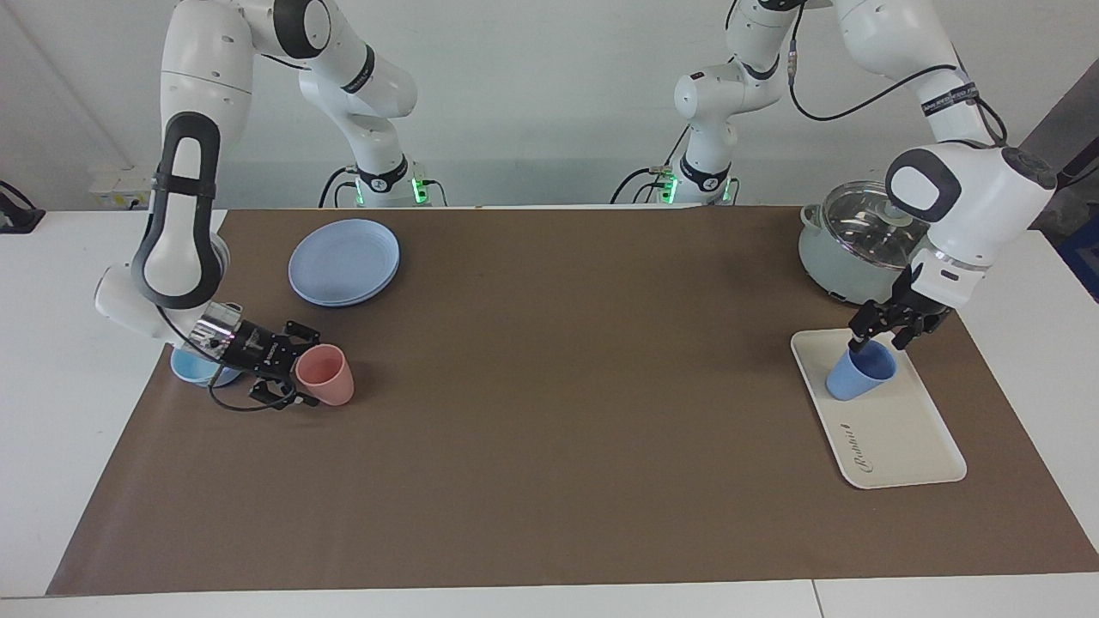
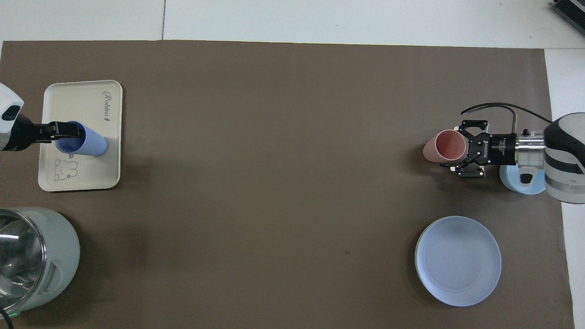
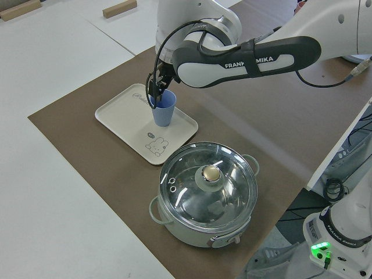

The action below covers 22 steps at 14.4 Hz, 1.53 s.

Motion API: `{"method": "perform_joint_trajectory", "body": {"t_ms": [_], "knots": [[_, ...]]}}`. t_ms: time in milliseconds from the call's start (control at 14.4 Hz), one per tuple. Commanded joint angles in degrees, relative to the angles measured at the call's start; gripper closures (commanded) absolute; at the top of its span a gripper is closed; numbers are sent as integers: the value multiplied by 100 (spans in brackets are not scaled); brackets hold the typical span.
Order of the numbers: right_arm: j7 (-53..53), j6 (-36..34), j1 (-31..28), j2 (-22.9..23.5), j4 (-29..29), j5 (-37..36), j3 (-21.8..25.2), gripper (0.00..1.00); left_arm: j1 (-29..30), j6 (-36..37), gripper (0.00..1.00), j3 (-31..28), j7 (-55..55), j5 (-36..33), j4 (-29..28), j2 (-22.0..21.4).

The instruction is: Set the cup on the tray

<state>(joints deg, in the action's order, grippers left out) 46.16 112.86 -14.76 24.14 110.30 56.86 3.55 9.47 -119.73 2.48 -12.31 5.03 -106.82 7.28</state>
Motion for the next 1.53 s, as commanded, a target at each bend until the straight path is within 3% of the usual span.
{"method": "perform_joint_trajectory", "body": {"t_ms": [0, 279, 627, 766, 975, 1114, 1254, 1463], "knots": [[-151, 113, -115, -76, -43, -411, -3, 2, -427, 888, 0, -46, -17, -651, 451, -138], [-422, 579, -98, -400, -44, -1219, 41, 2, -806, 1591, 0, -19, -17, -916, 513, -630], [-1133, 483, 60, -1182, -44, -3046, 6, 2, -903, 2743, 0, 200, 647, -776, 1110, -947], [-1704, 413, 183, -1428, -35, -3758, 6, 2, -903, 2946, 0, 288, 958, -767, 1042, -1184], [-2661, -166, 411, -1823, -35, -4507, -47, 1, -895, 2902, 0, 288, 932, -758, 873, -1264], [-3339, -728, 797, -2131, -44, -4902, -47, 1, -825, 3165, 0, 254, 958, -321, 1363, -1063], [-3377, -1124, 1114, -2360, -35, -5149, -47, 1, -842, 3342, 0, 236, 941, -397, 1612, -887], [-3386, -1337, 1396, -2633, -44, -5300, -56, 1, -851, 3272, 0, 227, 783, -380, 1516, -921]]}}
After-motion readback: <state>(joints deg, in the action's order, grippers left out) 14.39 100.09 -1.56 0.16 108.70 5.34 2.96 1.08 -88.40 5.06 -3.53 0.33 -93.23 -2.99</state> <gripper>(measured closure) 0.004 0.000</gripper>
